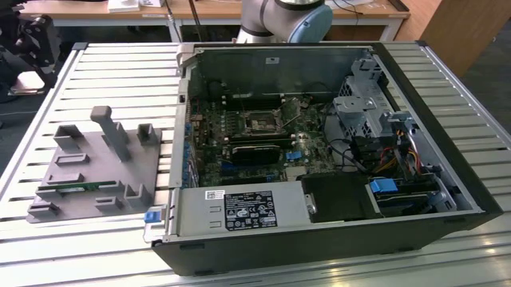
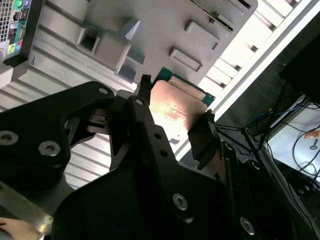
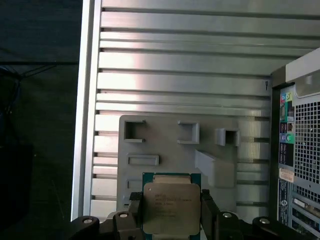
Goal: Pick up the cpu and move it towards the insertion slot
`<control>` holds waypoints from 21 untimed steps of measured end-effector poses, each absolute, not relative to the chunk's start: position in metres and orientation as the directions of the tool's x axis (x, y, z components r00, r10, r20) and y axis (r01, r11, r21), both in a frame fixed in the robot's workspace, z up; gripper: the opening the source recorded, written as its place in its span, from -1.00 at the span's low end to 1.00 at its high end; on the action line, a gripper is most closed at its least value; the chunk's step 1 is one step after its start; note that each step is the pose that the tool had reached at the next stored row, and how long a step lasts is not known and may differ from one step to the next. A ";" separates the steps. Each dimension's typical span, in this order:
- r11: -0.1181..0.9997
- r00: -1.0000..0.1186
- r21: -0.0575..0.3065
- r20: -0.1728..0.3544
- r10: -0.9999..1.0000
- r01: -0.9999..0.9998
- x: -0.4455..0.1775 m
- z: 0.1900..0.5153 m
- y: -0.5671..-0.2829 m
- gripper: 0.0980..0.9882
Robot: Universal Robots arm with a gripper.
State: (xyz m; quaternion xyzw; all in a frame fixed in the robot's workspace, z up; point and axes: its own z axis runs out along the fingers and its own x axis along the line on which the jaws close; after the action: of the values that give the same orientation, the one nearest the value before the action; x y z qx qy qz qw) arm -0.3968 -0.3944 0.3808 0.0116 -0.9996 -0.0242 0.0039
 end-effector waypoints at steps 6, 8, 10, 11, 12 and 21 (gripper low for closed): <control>0.999 -1.000 0.049 0.007 -0.023 -0.023 -0.393 0.381 -0.394 0.00; 0.999 -1.000 0.049 0.007 -0.023 -0.023 -0.392 0.381 -0.394 0.00; 0.999 -1.000 0.049 0.007 -0.023 -0.023 -0.391 0.381 -0.394 0.00; 0.999 -1.000 0.049 0.007 -0.023 -0.023 -0.391 0.381 -0.394 0.00; 0.999 -1.000 0.049 0.007 -0.023 -0.023 -0.390 0.381 -0.394 0.00; 0.999 -1.000 0.049 0.007 -0.023 -0.023 -0.388 0.381 -0.394 0.00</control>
State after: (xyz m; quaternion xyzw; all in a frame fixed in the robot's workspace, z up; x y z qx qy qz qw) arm -0.3876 -0.3944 0.3805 0.0115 -0.9996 -0.0243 0.0037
